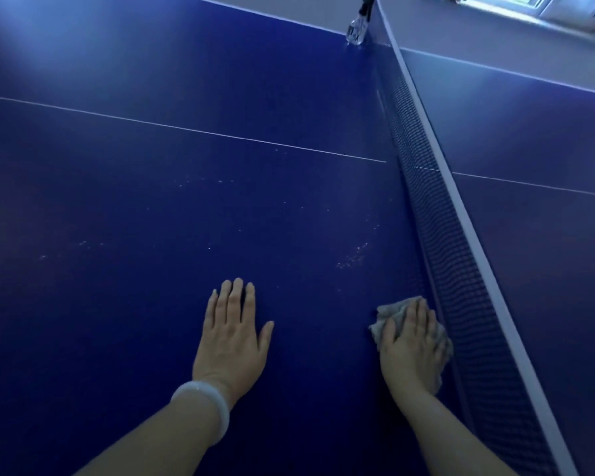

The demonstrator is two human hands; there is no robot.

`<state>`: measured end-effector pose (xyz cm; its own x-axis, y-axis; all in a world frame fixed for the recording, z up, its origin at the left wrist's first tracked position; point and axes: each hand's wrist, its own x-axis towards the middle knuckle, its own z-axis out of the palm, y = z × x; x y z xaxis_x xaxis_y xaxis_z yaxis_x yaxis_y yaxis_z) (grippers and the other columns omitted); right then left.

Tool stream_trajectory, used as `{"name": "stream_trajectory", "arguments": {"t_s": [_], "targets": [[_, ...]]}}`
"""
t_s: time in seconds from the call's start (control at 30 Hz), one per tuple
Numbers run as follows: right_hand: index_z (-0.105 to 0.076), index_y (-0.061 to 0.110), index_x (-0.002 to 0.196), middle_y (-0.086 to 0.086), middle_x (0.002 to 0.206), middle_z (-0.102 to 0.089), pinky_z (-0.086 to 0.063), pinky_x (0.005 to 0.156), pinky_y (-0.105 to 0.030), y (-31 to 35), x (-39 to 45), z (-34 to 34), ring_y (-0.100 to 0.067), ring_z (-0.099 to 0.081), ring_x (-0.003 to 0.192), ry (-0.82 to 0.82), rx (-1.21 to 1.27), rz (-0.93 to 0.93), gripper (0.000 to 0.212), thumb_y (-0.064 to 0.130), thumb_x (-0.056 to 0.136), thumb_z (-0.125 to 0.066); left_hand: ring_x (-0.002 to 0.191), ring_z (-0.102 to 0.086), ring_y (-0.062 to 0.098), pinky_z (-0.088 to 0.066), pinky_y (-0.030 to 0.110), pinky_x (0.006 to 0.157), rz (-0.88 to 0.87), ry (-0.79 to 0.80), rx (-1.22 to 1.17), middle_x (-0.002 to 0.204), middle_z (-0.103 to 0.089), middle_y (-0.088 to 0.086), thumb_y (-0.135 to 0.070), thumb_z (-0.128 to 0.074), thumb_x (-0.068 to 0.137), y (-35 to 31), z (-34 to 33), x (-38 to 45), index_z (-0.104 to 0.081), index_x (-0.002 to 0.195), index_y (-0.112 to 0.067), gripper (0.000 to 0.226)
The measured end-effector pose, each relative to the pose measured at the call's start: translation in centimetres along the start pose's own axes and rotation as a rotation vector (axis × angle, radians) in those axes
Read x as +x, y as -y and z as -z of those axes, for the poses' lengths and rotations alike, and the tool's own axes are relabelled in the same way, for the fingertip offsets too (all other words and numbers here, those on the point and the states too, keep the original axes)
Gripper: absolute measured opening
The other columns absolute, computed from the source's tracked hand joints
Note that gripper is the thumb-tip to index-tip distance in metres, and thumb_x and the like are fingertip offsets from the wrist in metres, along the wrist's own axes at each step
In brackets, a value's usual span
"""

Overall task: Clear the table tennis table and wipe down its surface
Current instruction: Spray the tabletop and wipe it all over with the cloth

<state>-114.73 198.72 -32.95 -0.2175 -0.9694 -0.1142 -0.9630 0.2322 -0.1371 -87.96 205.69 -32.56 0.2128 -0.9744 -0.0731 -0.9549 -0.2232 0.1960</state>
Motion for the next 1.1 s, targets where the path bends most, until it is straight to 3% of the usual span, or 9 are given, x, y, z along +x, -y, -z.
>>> {"name": "stream_trajectory", "arguments": {"t_s": [0.13, 0.3, 0.47, 0.6, 0.67, 0.73, 0.83, 1.0, 1.1], "targets": [[0.007, 0.018, 0.156, 0.003, 0.164, 0.011, 0.009, 0.122, -0.042, 4.2, 5.1, 0.6, -0.014, 0.012, 0.150, 0.061, 0.047, 0.038, 0.067, 0.050, 0.100, -0.010, 0.150, -0.008, 0.025, -0.005, 0.043, 0.123, 0.021, 0.016, 0.032, 0.161, -0.017, 0.011, -0.055, -0.005, 0.095, -0.1, -0.1, -0.1, -0.018, 0.154, -0.010, 0.076], [0.009, 0.028, 0.156, 0.016, 0.161, 0.018, 0.011, 0.122, -0.035, 5.9, 4.7, -0.7, -0.001, 0.022, 0.146, 0.147, 0.011, 0.708, 0.067, 0.057, 0.098, -0.009, 0.150, -0.007, 0.024, -0.005, 0.043, 0.123, 0.040, 0.020, 0.050, 0.161, -0.016, 0.010, -0.055, -0.005, 0.095, -0.4, 0.0, -0.2, -0.017, 0.154, -0.011, 0.075], [0.008, 0.024, 0.156, 0.009, 0.163, 0.012, 0.003, 0.123, -0.042, 2.6, 10.2, 0.2, -0.008, 0.014, 0.149, 0.052, -0.009, 0.339, 0.070, 0.058, 0.097, -0.006, 0.148, -0.018, 0.026, -0.008, 0.042, 0.120, 0.047, 0.036, 0.053, 0.158, -0.027, 0.012, -0.053, -0.013, 0.096, -0.5, 0.5, 0.0, -0.029, 0.152, -0.009, 0.073], [0.004, 0.017, 0.157, 0.001, 0.165, 0.007, 0.009, 0.122, -0.043, 7.0, 14.7, 1.1, -0.016, 0.009, 0.151, 0.072, 0.033, 0.184, 0.068, 0.051, 0.101, -0.016, 0.147, -0.023, 0.026, -0.010, 0.042, 0.118, 0.046, 0.042, 0.059, 0.156, -0.032, 0.012, -0.052, -0.015, 0.096, -0.4, 0.6, 0.0, -0.034, 0.150, -0.008, 0.072], [0.004, 0.020, 0.157, 0.001, 0.165, 0.007, 0.014, 0.116, -0.040, 9.7, 14.6, 1.0, -0.019, 0.009, 0.151, 0.099, 0.058, 0.290, 0.069, 0.052, 0.100, -0.018, 0.147, -0.023, 0.026, -0.009, 0.041, 0.118, 0.049, 0.036, 0.061, 0.155, -0.032, 0.012, -0.054, -0.011, 0.097, -0.4, 0.6, 0.0, -0.035, 0.149, -0.009, 0.073], [0.005, 0.024, 0.157, 0.007, 0.164, 0.010, 0.017, 0.117, -0.036, 11.0, 12.8, 0.4, -0.011, 0.015, 0.150, 0.123, 0.020, 0.592, 0.068, 0.053, 0.099, -0.014, 0.146, -0.025, 0.026, -0.010, 0.041, 0.117, 0.048, 0.044, 0.065, 0.155, -0.033, 0.011, -0.054, -0.005, 0.097, -0.4, 0.7, 0.0, -0.035, 0.149, -0.009, 0.075], [0.003, 0.029, 0.157, 0.015, 0.163, 0.010, 0.023, 0.116, -0.026, 8.5, 11.1, -0.1, 0.001, 0.019, 0.146, 0.121, -0.051, 0.859, 0.066, 0.054, 0.098, -0.012, 0.146, -0.025, 0.026, -0.011, 0.042, 0.118, 0.049, 0.039, 0.053, 0.155, -0.032, 0.011, -0.053, -0.015, 0.097, -0.4, 0.8, 0.0, -0.035, 0.149, -0.009, 0.071], [0.000, 0.022, 0.157, 0.007, 0.165, 0.004, 0.004, 0.123, -0.044, 4.6, 13.7, 0.4, -0.010, 0.008, 0.150, 0.018, -0.053, 0.410, 0.065, 0.050, 0.100, -0.011, 0.144, -0.030, 0.028, -0.014, 0.042, 0.116, 0.053, 0.031, 0.056, 0.152, -0.038, 0.013, -0.049, -0.024, 0.096, -0.5, 0.9, -0.1, -0.041, 0.146, -0.007, 0.067], [0.001, 0.019, 0.157, 0.005, 0.165, 0.005, 0.007, 0.123, -0.041, 5.3, 13.7, 0.4, -0.011, 0.009, 0.150, -0.002, -0.079, 0.383, 0.065, 0.048, 0.100, -0.011, 0.143, -0.032, 0.028, -0.014, 0.042, 0.115, 0.040, 0.044, 0.073, 0.150, -0.040, 0.014, -0.049, -0.024, 0.096, -0.6, 1.2, -0.4, -0.043, 0.145, -0.006, 0.067]]}}
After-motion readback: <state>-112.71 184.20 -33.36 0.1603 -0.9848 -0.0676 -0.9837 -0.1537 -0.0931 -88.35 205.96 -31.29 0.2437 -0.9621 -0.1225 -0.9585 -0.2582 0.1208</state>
